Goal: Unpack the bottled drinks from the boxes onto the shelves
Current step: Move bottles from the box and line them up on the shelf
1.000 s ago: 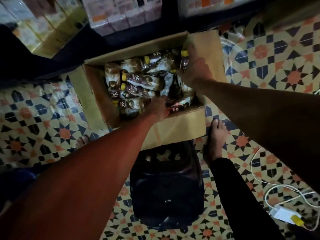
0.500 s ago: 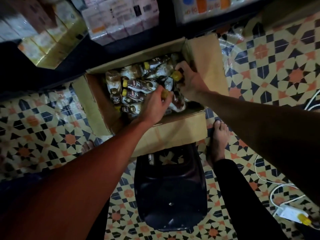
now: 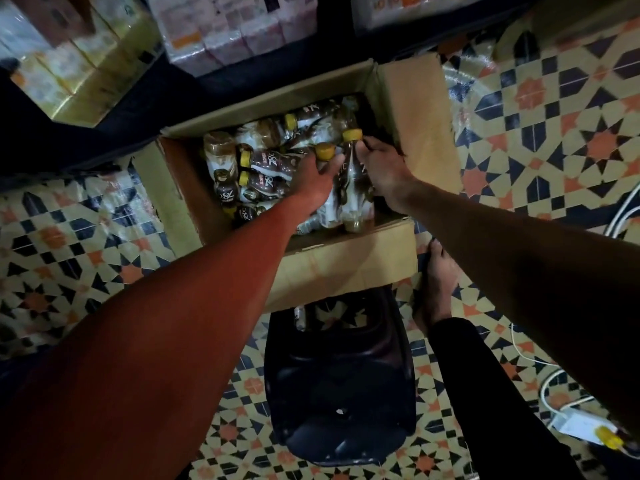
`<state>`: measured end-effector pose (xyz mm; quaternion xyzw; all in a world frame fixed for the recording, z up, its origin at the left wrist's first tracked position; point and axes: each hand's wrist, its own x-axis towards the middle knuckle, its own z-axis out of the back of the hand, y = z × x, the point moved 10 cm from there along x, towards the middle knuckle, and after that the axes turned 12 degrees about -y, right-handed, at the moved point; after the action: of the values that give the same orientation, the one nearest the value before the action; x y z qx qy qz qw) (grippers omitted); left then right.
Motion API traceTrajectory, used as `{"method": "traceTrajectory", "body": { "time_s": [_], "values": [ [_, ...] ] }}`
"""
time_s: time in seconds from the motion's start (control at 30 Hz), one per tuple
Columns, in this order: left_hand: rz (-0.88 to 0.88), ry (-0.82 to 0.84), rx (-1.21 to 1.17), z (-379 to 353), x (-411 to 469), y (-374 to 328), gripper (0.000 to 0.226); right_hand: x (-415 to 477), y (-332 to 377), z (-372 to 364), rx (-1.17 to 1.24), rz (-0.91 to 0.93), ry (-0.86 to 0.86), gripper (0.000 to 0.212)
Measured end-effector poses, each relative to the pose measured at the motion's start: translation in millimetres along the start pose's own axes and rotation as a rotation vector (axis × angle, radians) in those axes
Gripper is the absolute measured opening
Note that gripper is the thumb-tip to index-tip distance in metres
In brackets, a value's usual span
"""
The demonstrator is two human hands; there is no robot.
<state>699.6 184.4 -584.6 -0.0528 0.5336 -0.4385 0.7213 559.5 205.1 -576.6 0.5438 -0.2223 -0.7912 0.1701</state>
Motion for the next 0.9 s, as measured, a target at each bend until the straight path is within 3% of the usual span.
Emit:
{"method": "traceTrajectory", "body": {
  "time_s": [0.1,0.2,0.3,0.37,0.4,0.47,0.6,0.7,0.9],
  "values": [
    [-0.012,-0.046,-0.027,14,-3,-1,0.043,-10,-21,-5,0.237,-0.258,-0.031,0.034],
    [-0.014,-0.071,-0.1,28,-14,-8,0.048,-28,-28,-14,0.381,-0.364,0.006,0.041],
    [0.162,-0.047,-0.209,34,-31,8,0.077,-51,-30,-21,0.413,-0.398,0.017,0.056],
    [0.323,0.016,-0.277,33,-43,32,0.103,-72,-24,-29,0.406,-0.369,0.137,0.073],
    [0.372,0.08,-0.315,32,-54,40,0.104,-87,-20,-34,0.409,-0.362,0.223,0.079],
    [0.378,0.187,-0.337,37,-80,41,0.088,-116,-16,-41,0.443,-0.376,0.346,0.074],
    [0.385,0.168,-0.352,63,-125,36,0.063,-167,-18,-39,0.399,-0.419,0.395,0.029],
    [0.428,0.136,-0.357,84,-159,38,0.039,-198,-24,-33,0.362,-0.44,0.367,0.029],
    [0.419,0.093,-0.311,131,-226,25,0.026,-263,-9,-22,0.284,-0.33,0.301,0.036]
  ]
}}
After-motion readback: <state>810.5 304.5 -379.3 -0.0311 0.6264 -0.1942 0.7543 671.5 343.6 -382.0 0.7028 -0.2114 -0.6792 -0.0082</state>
